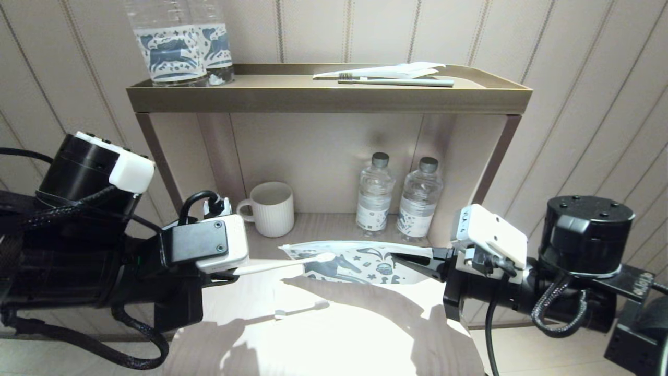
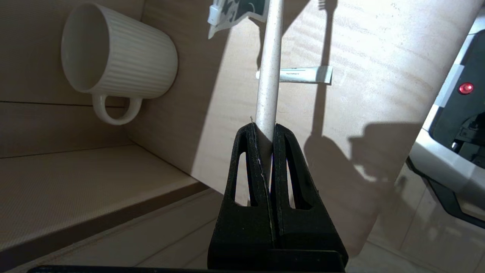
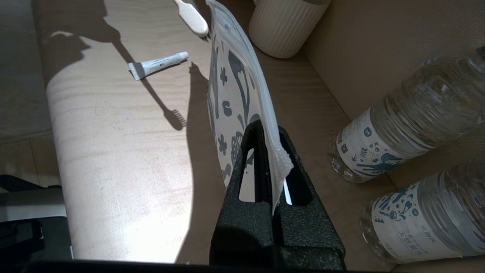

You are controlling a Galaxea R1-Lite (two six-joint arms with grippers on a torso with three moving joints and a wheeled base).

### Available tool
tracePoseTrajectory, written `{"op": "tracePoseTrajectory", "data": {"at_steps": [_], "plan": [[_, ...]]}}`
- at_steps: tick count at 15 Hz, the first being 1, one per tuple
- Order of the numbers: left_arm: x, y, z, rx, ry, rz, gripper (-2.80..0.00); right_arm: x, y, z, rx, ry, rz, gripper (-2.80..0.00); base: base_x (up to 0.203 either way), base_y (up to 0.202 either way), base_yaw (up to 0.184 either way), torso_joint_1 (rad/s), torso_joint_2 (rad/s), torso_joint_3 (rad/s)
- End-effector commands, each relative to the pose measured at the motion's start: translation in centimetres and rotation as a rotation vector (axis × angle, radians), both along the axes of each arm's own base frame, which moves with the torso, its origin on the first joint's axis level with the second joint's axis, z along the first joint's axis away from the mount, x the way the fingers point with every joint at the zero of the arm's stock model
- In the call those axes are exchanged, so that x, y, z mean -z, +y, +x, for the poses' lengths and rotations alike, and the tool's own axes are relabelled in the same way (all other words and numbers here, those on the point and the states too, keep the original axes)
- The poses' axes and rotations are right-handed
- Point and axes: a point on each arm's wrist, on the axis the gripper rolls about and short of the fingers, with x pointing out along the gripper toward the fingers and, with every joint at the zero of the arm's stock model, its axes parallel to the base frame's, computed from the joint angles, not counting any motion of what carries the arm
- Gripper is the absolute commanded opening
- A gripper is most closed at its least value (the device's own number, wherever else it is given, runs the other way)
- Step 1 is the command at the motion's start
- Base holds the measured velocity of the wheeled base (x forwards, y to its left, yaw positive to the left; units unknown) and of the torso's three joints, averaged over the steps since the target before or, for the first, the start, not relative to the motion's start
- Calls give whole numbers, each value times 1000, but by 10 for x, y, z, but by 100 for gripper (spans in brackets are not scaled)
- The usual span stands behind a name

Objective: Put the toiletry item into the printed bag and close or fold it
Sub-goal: Place the toothbrush in the storage bag

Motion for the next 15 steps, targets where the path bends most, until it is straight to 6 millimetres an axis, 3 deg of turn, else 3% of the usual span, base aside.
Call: {"op": "tracePoseTrajectory", "data": {"at_steps": [1, 5, 10, 15], "plan": [[8, -5, 6, 3, 19, 17, -280, -1, 0, 0, -4, -8, 1, -280, 0, 0, 0, 0, 0, 0], [0, -1, 6, -6, -19, -9, -280, 1, -1, -2, 0, -20, -7, -280, 0, 0, 0, 0, 0, 0], [-22, 7, 7, -20, -120, -41, -280, 3, -5, -22, -4, -72, -55, -280, 0, 0, 0, 0, 0, 0], [-13, 6, 9, -30, -120, 28, -280, 9, -8, -20, 20, -111, -117, -280, 0, 0, 0, 0, 0, 0]]}}
